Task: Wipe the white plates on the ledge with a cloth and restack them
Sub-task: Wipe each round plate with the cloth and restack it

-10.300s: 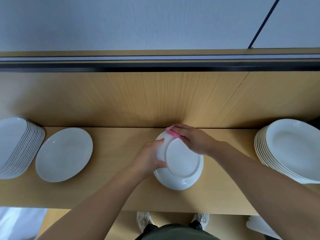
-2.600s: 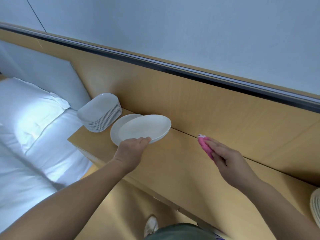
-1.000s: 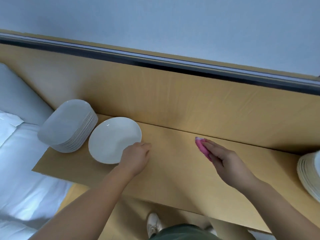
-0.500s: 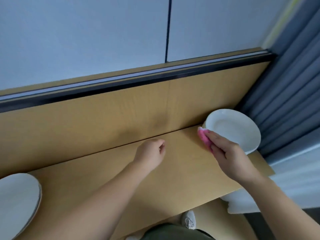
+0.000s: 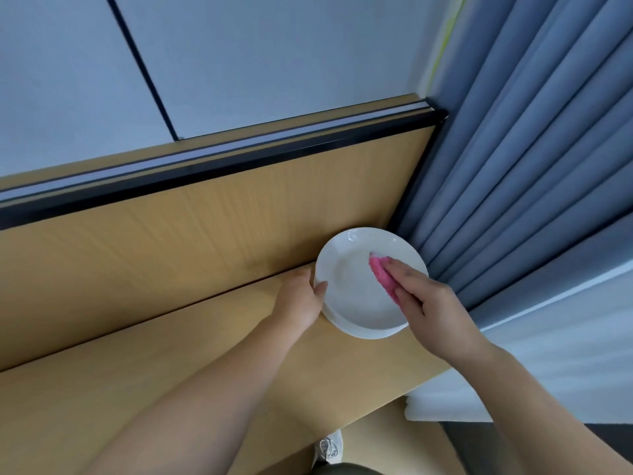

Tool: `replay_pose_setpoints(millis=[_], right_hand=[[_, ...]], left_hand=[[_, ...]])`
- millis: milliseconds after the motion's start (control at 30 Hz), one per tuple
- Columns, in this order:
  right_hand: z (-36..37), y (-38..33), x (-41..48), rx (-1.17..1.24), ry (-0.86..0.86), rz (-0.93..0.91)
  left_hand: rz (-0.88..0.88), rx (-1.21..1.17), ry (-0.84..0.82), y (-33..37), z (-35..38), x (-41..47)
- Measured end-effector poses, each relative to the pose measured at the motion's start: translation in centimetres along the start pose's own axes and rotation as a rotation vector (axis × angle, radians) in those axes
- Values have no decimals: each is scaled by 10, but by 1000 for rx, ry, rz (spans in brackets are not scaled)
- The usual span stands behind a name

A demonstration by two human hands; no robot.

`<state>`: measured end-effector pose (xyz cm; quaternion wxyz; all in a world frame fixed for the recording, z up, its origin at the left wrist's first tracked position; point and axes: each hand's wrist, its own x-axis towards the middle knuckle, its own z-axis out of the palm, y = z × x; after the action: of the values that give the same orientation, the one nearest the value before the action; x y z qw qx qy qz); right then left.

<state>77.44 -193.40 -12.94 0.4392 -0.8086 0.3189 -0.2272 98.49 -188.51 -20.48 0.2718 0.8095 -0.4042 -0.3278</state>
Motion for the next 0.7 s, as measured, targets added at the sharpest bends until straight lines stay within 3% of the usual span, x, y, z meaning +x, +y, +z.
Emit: replay_pose_setpoints(millis=[133,433,700], right_hand=[[-7,7,4,-1,-13,-16],[-18,8,8,-14,-16,-62],[-23,4,9,-1,11,-66]], left_hand=[[-60,-115,22,11,6,3],[-57,89,173,25,11,-1],[-95,55,155,34,6,-4]])
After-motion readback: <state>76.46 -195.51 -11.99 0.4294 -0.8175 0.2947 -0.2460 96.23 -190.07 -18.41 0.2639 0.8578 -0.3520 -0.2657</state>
